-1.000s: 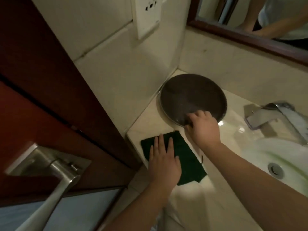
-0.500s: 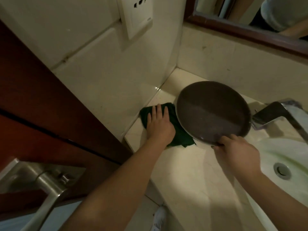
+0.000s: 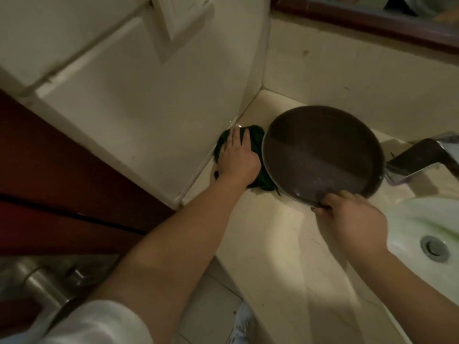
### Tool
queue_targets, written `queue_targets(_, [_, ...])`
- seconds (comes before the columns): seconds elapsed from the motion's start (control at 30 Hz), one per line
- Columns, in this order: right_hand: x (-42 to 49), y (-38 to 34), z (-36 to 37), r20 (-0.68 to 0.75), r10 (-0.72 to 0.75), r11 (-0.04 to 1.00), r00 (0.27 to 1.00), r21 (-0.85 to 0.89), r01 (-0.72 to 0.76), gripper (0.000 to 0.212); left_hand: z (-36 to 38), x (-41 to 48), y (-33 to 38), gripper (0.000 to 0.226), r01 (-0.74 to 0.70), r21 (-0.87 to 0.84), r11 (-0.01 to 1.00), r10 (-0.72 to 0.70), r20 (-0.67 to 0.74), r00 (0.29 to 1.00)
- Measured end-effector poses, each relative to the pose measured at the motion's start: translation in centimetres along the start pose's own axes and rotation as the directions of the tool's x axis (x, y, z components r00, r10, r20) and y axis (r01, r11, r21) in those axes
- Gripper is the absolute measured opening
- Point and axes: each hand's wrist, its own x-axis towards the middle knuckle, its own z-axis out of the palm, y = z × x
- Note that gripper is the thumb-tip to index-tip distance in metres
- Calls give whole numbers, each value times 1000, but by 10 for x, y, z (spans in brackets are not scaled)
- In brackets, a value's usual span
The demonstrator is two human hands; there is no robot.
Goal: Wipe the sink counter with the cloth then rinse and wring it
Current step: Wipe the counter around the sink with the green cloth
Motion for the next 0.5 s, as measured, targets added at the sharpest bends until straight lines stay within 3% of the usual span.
queue_targets(0.2, [2,2,-2,-24,-45,999,999,6,45,16,13,-106,-11,65,284,-25,959,-285,-106,953])
queue_targets(0.27, [2,2,-3,-13,-57,998,998,16,57,19,19,-142,-7,66,316,-27,948,-317,-110,942])
queue_targets(0.37, [-1,4,-6,-11,-53,998,999,45,54,27,30,-187,13,67,255,15,967,-253,-79,964])
queue_targets(0.5, [-19,-4,-13,-94,-94,987,991,120,105,27,36,-204,35,71,51,51,997,-52,0,999])
